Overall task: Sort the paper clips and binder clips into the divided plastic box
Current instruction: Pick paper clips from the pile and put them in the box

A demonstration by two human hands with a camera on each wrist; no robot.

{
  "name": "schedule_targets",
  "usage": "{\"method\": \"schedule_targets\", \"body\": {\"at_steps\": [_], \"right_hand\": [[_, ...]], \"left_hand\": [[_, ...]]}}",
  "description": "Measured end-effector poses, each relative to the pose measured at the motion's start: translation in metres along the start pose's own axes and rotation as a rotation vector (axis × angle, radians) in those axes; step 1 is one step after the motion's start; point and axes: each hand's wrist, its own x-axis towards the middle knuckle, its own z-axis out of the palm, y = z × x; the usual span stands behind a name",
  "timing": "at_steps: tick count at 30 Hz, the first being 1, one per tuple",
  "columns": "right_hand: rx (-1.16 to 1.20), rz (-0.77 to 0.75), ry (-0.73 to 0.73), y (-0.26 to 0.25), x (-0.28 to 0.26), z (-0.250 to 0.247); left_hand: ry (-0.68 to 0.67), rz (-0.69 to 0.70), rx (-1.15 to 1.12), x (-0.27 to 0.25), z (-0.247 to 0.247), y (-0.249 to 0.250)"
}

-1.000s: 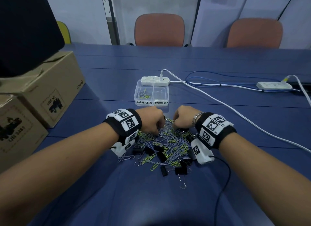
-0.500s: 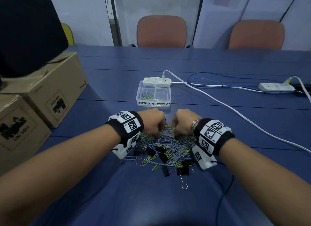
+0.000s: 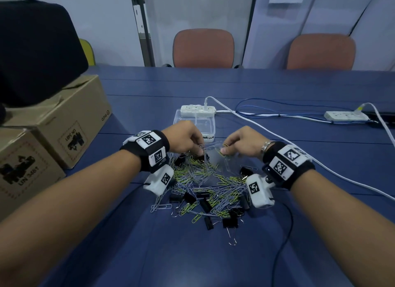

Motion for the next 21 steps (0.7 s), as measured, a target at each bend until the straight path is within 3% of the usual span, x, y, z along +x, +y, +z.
{"method": "schedule_targets", "body": {"at_steps": [8,21], "right_hand": [[0.31,-0.021,-0.019,0.003,-0.006,-0.018],[0.534,-0.112,-0.005,-0.005,-0.009,-0.028]], "left_hand": [[0.065,0.008,-0.217,-0.003,-0.028,-0.007],[0.187,0.075,-0.553,-0.002,-0.058,0.014]]}}
